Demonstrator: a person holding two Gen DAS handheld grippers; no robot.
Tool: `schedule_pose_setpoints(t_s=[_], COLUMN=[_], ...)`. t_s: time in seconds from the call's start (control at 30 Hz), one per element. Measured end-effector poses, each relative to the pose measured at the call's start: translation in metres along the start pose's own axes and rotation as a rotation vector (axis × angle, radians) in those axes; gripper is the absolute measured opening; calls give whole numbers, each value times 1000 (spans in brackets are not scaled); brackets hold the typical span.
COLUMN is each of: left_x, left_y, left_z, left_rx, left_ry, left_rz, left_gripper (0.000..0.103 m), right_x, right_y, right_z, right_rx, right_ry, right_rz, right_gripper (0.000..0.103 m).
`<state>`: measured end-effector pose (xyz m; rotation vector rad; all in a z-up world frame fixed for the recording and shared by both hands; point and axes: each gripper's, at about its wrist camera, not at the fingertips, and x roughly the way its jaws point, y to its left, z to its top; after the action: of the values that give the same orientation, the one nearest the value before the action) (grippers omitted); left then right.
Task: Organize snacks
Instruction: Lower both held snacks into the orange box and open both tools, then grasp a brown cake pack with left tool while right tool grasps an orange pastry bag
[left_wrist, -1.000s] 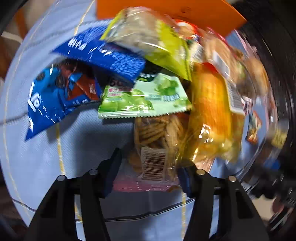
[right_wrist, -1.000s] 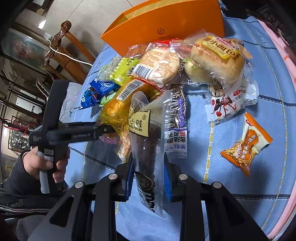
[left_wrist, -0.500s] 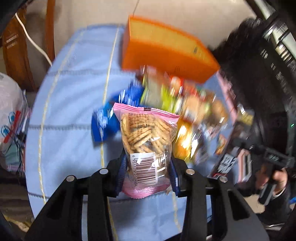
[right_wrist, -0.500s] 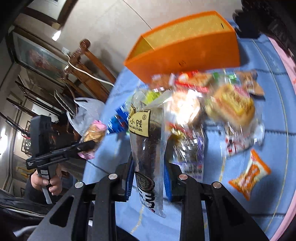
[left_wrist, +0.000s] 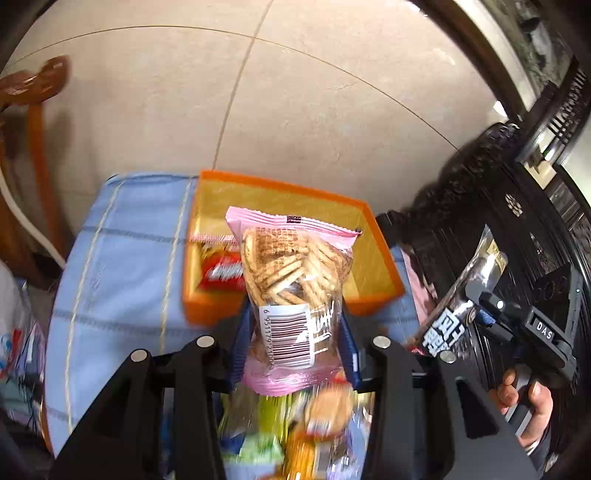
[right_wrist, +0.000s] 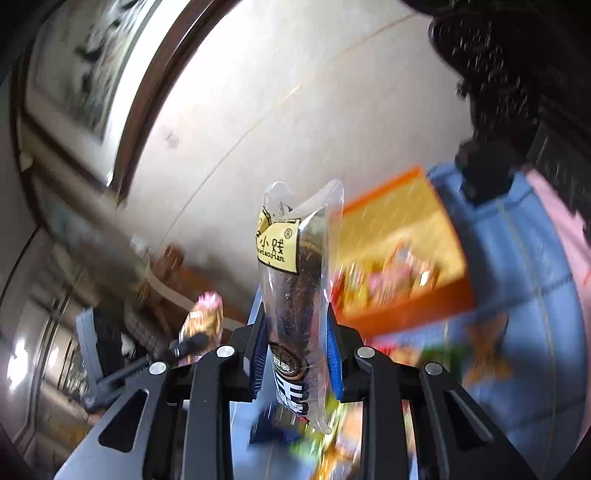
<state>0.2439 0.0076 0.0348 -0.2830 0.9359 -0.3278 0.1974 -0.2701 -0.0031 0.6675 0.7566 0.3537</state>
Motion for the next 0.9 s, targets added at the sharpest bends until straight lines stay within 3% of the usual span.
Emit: schedule_pose_setpoints(t_s=[0.17, 0.37, 0.43, 0.47, 0.53, 0.67, 0.73, 0.9], left_x=[64, 121, 128, 129, 123, 112, 98, 61], left_y=[-4, 2, 6, 9, 11, 21, 24, 26], left_z=[36, 41, 37, 34, 26, 16, 3, -36], left_rx=[8, -18, -49, -78, -103, -131, -131, -70], left_ry=[30, 80, 84, 78, 39, 76, 84, 84], left_rz=[93, 144, 154, 176, 194, 180, 175, 200], left_gripper=[41, 45, 73, 97, 98, 98, 98, 98], right_x=[50, 100, 107, 110, 106, 85, 67, 19], right_y=[-14, -38, -40, -42, -42, -43, -41, -34], right_z=[32, 37, 32, 31, 27, 17, 3, -52], right_rx=[6, 31, 47, 49, 45, 33, 8, -147], right_ry=[-42, -23, -11, -10, -29, -30, 0, 33], right_rz=[-122, -199, -214, -235, -269, -273, -280, -422], right_gripper=[28, 33, 40, 56, 71, 73, 80, 99])
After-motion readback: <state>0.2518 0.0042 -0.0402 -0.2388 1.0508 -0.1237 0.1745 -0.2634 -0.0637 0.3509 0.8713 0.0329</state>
